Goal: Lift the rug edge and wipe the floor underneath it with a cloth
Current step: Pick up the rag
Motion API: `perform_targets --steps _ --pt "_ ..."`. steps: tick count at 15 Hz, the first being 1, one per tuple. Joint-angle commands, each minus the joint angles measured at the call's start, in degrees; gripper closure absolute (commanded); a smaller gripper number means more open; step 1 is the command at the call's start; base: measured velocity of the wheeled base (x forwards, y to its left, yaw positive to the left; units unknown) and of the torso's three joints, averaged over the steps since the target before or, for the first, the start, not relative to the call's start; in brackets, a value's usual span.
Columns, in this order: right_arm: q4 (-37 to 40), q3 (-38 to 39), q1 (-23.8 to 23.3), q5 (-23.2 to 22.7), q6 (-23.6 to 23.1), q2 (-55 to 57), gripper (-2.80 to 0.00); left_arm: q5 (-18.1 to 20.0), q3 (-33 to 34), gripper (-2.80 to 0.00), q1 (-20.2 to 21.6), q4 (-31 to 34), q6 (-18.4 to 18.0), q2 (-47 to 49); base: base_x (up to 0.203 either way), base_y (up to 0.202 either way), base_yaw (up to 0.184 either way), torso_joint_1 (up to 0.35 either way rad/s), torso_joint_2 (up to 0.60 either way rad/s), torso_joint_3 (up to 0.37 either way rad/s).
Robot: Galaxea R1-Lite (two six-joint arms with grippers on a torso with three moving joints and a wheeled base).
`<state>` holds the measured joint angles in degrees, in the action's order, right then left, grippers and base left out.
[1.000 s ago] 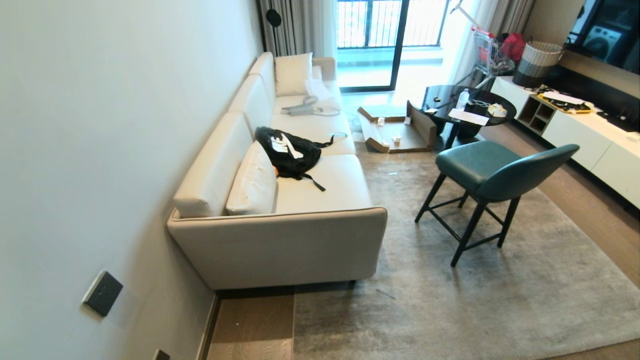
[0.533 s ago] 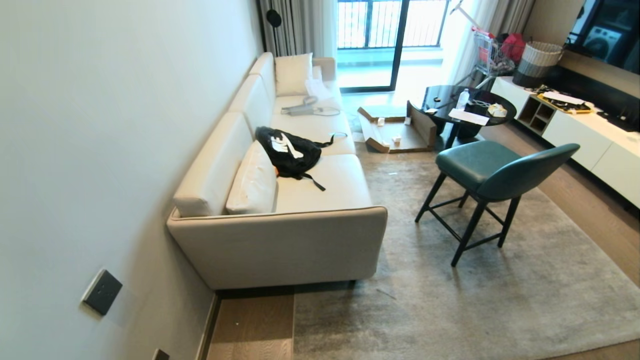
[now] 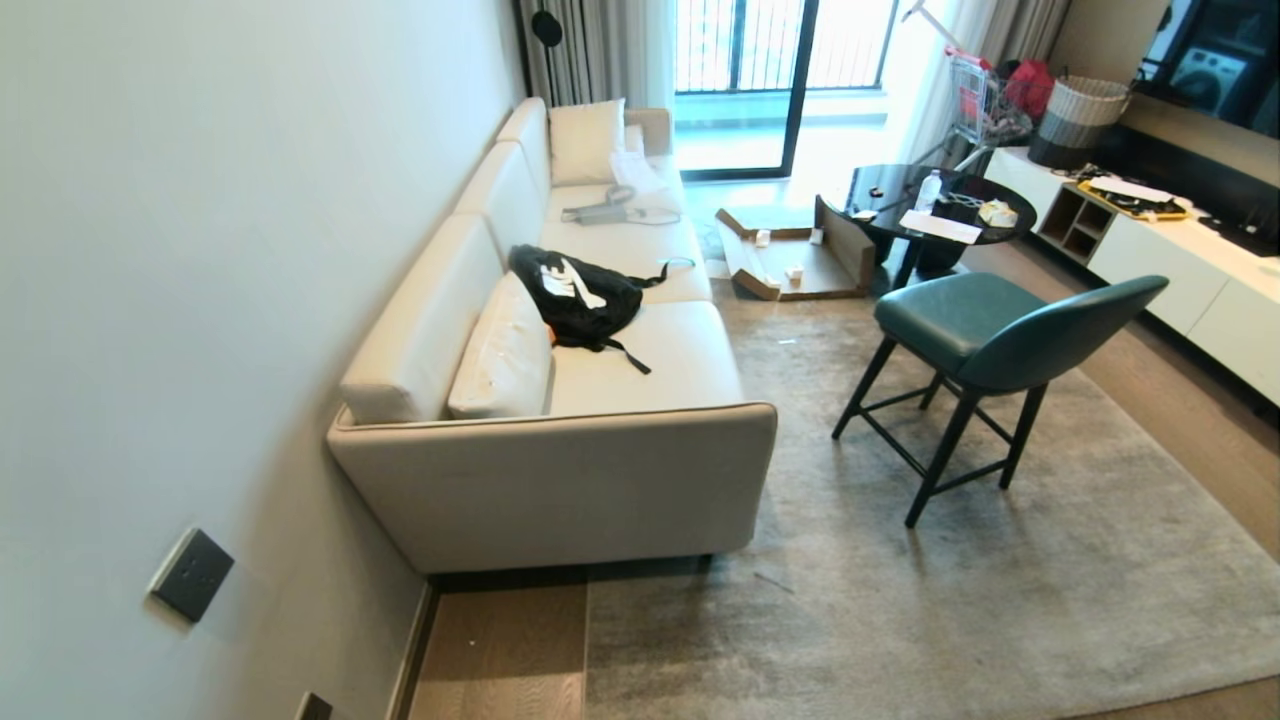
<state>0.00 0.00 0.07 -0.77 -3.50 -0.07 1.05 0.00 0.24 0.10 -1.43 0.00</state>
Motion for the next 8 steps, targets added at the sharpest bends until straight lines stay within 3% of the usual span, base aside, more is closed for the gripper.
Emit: perform_targets --steps 1,8 --pt "0.0 0.0 0.0 0.0 -0.1 0.1 0.0 0.0 0.0 0.0 0.0 0.0 0.0 0.0 0.0 0.0 0.0 -0.116 0.3 0.178" --pt "0.0 0.0 0.0 -0.1 -0.1 0.1 0.0 0.0 0.0 0.0 0.0 0.0 0.0 0.0 0.0 0.0 0.0 -0.131 0.32 0.187"
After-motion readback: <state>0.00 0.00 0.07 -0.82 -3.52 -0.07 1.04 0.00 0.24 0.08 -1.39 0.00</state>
